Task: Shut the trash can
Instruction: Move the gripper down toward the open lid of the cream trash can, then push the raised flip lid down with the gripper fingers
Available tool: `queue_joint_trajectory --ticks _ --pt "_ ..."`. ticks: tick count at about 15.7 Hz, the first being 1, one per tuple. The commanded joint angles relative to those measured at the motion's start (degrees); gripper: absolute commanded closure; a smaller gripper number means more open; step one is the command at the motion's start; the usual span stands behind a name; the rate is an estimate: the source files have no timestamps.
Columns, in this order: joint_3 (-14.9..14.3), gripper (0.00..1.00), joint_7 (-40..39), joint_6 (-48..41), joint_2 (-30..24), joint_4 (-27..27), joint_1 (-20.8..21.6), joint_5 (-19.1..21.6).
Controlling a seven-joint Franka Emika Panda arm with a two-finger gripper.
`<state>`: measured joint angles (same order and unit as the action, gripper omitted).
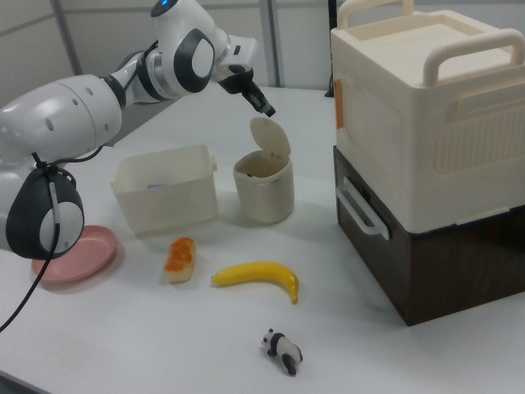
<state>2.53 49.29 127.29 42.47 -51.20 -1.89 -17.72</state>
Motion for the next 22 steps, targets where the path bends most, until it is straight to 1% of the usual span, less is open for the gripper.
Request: queue_joint_trajectory --ticks 1,5,6,8,9,11,14,17,20,22 --pt "-1.1 1.00 1.9 0.9 0.5 1.1 1.0 -2.1" --pt "-1.4 1.00 3.1 1.7 0.9 1.2 1.2 -2.2" --pt "-1.6 1.00 4.0 3.1 1.0 1.5 1.3 -2.3" --pt "-2.6 1.00 4.4 3.8 1.6 1.9 1.4 -2.4" --pt "-2.6 1.00 4.5 3.9 2.3 2.3 1.5 -2.5" --pt "-2.6 1.00 4.5 4.1 2.6 2.2 1.5 -3.8" --pt "-2.4 1.00 4.3 4.1 2.6 1.6 1.5 -4.6" --pt "-1.9 1.00 4.0 3.8 2.6 0.7 1.7 -6.4" --pt "-1.7 1.00 2.7 3.4 2.3 0.0 2.1 -6.5" --pt "-0.6 1.00 1.6 1.9 2.0 -0.6 2.1 -6.4"
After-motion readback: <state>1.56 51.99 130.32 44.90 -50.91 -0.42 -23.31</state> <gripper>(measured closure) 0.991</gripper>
